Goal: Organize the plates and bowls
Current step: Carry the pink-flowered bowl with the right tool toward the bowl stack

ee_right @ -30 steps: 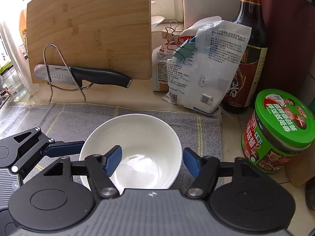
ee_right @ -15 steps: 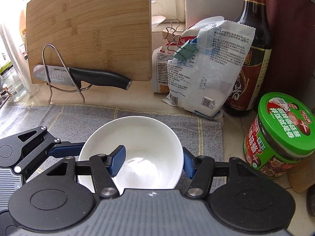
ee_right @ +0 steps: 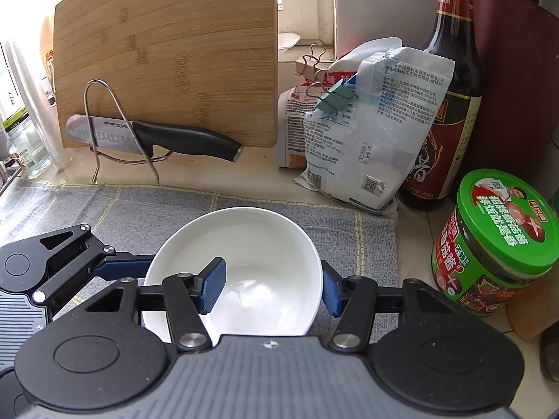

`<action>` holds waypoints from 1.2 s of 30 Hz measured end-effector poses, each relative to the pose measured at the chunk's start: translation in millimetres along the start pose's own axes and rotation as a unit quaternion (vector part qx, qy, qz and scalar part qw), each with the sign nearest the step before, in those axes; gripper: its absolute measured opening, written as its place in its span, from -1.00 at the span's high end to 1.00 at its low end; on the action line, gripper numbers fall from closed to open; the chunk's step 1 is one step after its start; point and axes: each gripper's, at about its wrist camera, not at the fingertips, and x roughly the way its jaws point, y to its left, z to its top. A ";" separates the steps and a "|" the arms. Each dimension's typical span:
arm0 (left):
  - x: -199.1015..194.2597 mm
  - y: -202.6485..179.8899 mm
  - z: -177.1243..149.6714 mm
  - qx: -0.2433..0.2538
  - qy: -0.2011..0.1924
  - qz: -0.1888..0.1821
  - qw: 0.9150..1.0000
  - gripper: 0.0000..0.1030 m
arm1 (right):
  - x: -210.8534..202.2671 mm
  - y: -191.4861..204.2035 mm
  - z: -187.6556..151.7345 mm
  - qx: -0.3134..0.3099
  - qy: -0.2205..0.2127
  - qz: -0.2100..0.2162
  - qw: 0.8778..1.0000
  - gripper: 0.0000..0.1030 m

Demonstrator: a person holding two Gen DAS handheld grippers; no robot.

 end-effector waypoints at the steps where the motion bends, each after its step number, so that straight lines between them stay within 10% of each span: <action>1: -2.1 -0.1 -0.6 0.000 0.002 -0.001 1.000 -0.70 | -1.9 1.9 -0.9 0.001 -0.001 0.001 1.000 -0.20; 36: -157.3 37.2 -41.7 -0.033 0.024 0.015 0.999 -0.70 | -87.8 134.4 -10.3 -0.059 -0.024 0.071 0.995 -0.21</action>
